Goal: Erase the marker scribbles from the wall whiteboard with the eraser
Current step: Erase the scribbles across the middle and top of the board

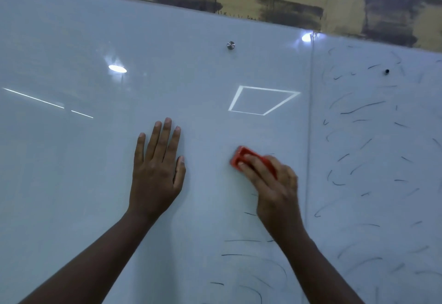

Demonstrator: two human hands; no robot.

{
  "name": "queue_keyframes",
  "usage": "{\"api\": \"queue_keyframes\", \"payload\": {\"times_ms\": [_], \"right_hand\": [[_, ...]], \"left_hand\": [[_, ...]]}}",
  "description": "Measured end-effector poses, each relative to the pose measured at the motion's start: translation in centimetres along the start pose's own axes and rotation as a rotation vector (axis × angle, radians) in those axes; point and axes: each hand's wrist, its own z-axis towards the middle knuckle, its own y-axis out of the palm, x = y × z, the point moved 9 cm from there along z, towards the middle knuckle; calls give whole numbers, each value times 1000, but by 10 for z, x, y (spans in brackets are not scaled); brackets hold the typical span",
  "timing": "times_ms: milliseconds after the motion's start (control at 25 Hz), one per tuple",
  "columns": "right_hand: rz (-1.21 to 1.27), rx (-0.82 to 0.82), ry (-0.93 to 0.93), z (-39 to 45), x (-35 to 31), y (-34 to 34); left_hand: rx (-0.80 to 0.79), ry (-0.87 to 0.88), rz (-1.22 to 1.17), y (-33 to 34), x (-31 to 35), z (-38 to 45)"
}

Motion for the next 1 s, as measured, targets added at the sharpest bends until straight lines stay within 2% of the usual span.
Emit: {"api": "queue_keyframes", "payload": {"times_ms": [160, 360, 400, 520, 600, 720, 800, 840, 920, 1000], "right_hand": [[-43, 65, 361, -18, 44, -17], [80, 86, 652, -21, 36, -17], [92, 83, 637, -17, 23, -15], [21, -9, 364, -20, -46, -1], [12, -87, 250, -36, -77, 9], [50, -114, 166, -39, -79, 7], [100, -60, 143, -31, -59, -5], [141, 7, 218, -30, -37, -15], [232, 130, 507, -37, 20, -31], [310, 137, 734, -51, 57, -32]], "left_hand": [[-5, -6, -14, -3, 3, -17], [-18, -22, -16, -2, 9, -40], [-19, -22, -16, -2, 10, -43], [-35, -28, -15, -2, 11, -49], [-53, -30, -18, -1, 11, -55], [-58, -22, -24, -2, 13, -65], [-58, -21, -27, -3, 13, -72], [-59, -18, -25, -4, 14, -76], [-61, -15, -21, -5, 15, -81], [-64, -27, -25, -5, 16, -86]]}}
